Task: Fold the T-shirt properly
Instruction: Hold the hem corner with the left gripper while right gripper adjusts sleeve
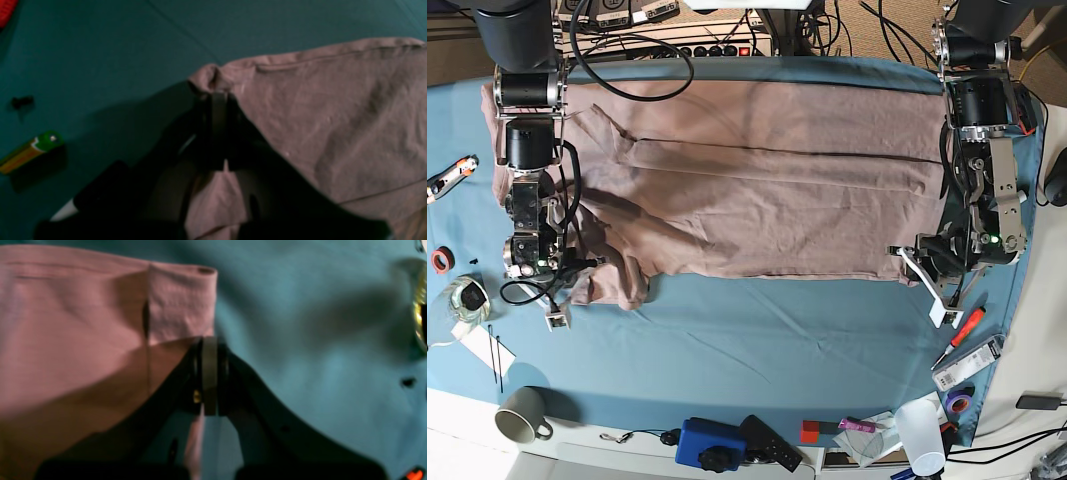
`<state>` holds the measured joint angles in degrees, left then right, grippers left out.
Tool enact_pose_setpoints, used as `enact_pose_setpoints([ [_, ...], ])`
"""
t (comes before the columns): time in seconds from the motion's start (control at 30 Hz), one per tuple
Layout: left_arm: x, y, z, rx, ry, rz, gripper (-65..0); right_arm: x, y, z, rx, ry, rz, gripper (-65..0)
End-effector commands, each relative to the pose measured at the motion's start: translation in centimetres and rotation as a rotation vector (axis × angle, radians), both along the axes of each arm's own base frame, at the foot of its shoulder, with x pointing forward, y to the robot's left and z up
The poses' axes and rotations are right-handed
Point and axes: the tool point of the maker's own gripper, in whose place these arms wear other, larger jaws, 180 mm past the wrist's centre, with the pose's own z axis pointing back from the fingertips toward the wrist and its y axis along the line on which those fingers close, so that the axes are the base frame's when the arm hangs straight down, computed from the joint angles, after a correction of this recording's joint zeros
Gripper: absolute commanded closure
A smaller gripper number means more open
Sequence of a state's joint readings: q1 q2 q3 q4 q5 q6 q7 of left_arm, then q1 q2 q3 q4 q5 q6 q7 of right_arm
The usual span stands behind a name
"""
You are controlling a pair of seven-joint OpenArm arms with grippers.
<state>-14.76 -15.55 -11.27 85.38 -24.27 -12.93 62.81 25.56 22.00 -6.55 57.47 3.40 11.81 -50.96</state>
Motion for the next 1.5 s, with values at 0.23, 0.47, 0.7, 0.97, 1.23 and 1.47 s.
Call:
enact_pose_setpoints([
  [0.23, 1.2, 0.1, 1.8, -0.003, -0.058, -0.002, 0.0, -1.8, -8.1, 3.3, -0.147, 0.022, -0.099, 0.0],
  [0.47, 1.2, 0.1, 1.8, -0.003, -0.059, -0.001, 0.0, -1.1, -7.9, 3.8, -0.090, -0.022, -0.100, 0.0],
  [0.7, 1.3, 0.2, 1.8, -0.003, -0.062, -0.001, 0.0, -1.3, -8.9, 4.7, -0.180, 0.005, -0.096, 0.0],
  [0.97, 1.2, 0.5, 1.7, 0.017, -0.057, 0.002, 0.0, -0.2, -7.1, 7.6, -0.178, -0.044, -0.068, -5.2],
  [1.23, 1.0, 0.8, 1.3, 0.036, -0.043, 0.005, 0.0, 3.3, -2.6, 14.7, -0.033, -0.221, 0.012, -19.7],
  [1.47, 0.6, 1.1, 0.9, 0.057, -0.018, 0.005, 0.0, 3.6, -2.9, 14.9, 0.308, -0.320, 0.000, -19.7],
])
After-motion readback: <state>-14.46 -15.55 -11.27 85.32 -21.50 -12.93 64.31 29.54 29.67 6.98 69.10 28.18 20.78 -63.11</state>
